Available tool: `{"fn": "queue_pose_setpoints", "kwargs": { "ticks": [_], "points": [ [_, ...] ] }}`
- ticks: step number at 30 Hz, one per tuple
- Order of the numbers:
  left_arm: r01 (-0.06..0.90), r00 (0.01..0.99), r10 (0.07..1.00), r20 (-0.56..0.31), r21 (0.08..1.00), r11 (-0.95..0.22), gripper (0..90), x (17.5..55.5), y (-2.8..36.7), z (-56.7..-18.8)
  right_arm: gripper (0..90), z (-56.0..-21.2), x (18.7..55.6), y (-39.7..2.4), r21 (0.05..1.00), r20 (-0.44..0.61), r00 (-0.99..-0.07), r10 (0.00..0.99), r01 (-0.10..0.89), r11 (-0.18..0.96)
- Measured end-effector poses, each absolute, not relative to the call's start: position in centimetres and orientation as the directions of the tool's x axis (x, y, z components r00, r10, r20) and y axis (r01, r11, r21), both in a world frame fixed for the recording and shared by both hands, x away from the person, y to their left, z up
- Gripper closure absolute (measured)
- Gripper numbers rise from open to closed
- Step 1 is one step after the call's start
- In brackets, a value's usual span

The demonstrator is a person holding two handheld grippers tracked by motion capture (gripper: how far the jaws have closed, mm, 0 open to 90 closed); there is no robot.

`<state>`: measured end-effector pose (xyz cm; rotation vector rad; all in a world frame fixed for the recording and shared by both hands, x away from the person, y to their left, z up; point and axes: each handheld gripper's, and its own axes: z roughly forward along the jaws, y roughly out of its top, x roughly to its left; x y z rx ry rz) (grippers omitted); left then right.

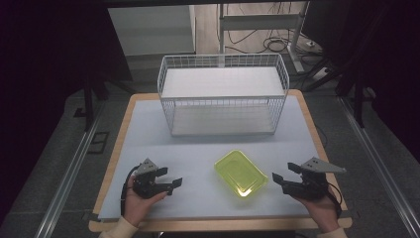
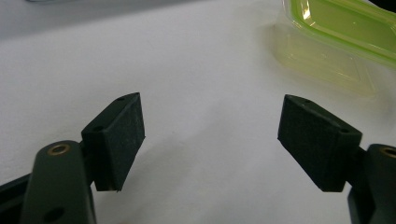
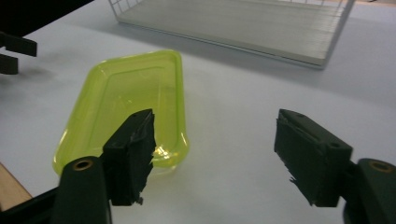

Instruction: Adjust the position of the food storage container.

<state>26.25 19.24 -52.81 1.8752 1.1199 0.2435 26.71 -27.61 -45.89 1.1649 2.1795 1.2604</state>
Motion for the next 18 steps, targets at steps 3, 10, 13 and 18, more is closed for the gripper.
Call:
{"fn": "queue_pose_setpoints", "kwargs": {
  "ticks": [3, 10, 13, 18],
  "points": [
    [0.600, 0.569, 0.779, -0.262, 0.781, -0.176, 22.6, 26.3, 19.2, -52.8, 33.5, -45.6, 26.9, -27.2, 0.843, 0.090, -0.606, 0.790, 0.469, 0.264],
    [0.602, 0.569, 0.779, -0.264, 0.780, -0.175, 22.6, 26.3, 19.3, -52.8, 50.2, -44.8, 26.9, -24.8, 0.836, 0.080, -0.669, 0.739, 0.449, 0.316],
    [0.601, 0.569, 0.779, -0.263, 0.779, -0.176, 22.6, 26.2, 19.2, -52.8, 59.3, -44.6, 26.9, -23.9, 0.831, 0.078, -0.688, 0.721, 0.445, 0.334],
    [0.602, 0.569, 0.779, -0.264, 0.778, -0.176, 22.6, 26.3, 19.1, -52.9, 81.2, -44.0, 27.3, -21.7, 0.820, 0.081, -0.742, 0.666, 0.429, 0.378]
  ]
}}
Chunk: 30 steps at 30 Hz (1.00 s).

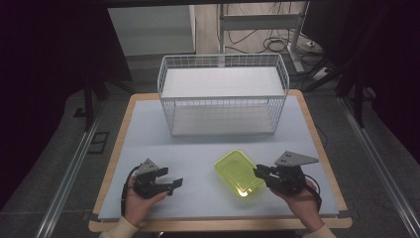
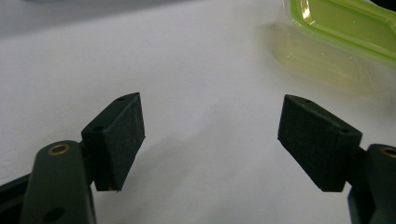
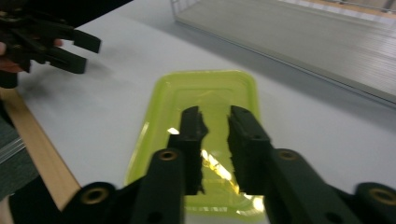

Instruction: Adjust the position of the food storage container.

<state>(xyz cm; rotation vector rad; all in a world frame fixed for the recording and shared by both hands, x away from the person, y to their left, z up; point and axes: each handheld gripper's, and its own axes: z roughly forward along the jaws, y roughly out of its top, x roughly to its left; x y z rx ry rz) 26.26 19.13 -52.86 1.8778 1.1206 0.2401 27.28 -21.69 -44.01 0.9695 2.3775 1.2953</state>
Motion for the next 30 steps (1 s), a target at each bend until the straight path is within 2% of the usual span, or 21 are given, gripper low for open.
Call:
{"fn": "queue_pose_setpoints", "kwargs": {
  "ticks": [5, 17, 30],
  "points": [
    [0.604, 0.566, 0.780, -0.267, 0.778, -0.172, 22.7, 26.3, 19.2, -52.9, 89.5, -44.3, 27.4, -19.7, 0.801, 0.080, -0.784, 0.615, 0.418, 0.428],
    [0.602, 0.572, 0.778, -0.262, 0.778, -0.180, 22.6, 26.2, 19.3, -52.9, 89.8, -45.6, 26.2, -14.6, 0.748, 0.060, -0.865, 0.498, 0.370, 0.552],
    [0.596, 0.578, 0.773, -0.260, 0.782, -0.183, 22.6, 26.1, 19.2, -52.8, 89.8, -47.6, 25.2, -13.3, 0.659, 0.031, -0.879, 0.476, 0.376, 0.651]
  ]
}}
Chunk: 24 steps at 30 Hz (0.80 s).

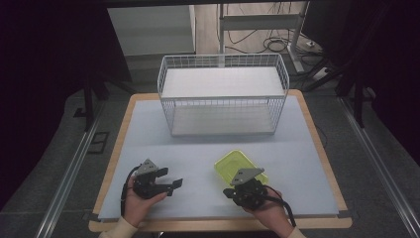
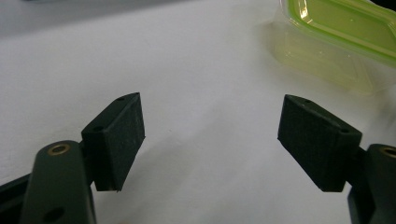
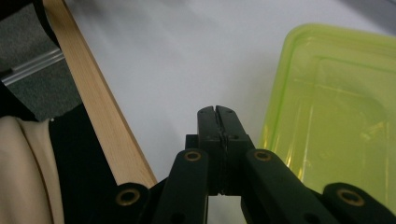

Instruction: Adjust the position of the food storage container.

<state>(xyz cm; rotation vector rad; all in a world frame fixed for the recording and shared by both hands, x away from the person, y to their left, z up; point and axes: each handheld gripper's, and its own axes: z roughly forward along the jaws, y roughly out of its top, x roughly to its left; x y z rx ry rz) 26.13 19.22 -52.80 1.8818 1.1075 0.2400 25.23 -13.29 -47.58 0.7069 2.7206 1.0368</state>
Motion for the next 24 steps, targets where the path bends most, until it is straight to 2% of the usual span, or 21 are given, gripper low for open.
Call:
{"fn": "queue_pose_setpoints", "kwargs": {
  "ticks": [12, 24],
  "points": [
    [0.598, 0.579, 0.772, -0.262, 0.780, -0.183, 22.7, 26.1, 19.2, -52.8, 89.9, -48.9, 25.1, -13.2, 0.606, -0.003, -0.872, 0.490, 0.388, 0.694],
    [0.599, 0.583, 0.770, -0.260, 0.778, -0.191, 22.7, 26.1, 19.1, -52.8, 90.0, -48.8, 25.3, -16.5, 0.600, -0.010, -0.834, 0.551, 0.436, 0.671]
  ]
}}
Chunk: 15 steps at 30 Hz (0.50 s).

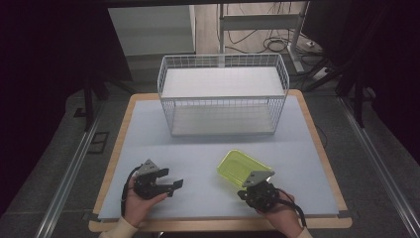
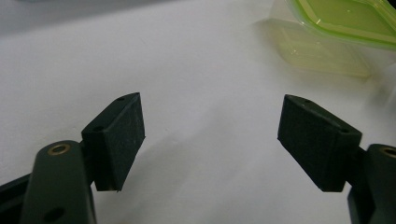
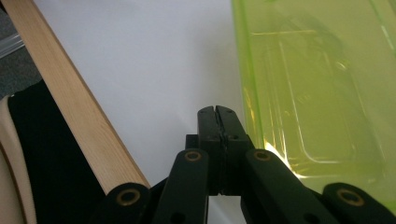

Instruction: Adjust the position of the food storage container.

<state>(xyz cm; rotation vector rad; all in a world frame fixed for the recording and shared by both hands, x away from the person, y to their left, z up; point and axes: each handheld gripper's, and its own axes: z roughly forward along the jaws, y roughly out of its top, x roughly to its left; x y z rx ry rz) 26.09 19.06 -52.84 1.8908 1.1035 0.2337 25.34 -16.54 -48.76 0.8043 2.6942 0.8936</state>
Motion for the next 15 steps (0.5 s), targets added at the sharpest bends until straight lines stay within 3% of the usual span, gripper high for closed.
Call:
{"fn": "queue_pose_setpoints", "kwargs": {
  "ticks": [15],
  "points": [
    [0.604, 0.583, 0.767, -0.267, 0.774, -0.189, 22.6, 26.1, 19.0, -52.9, 90.0, -48.6, 26.6, -19.9, 0.602, -0.002, -0.782, 0.624, 0.497, 0.625]
  ]
}}
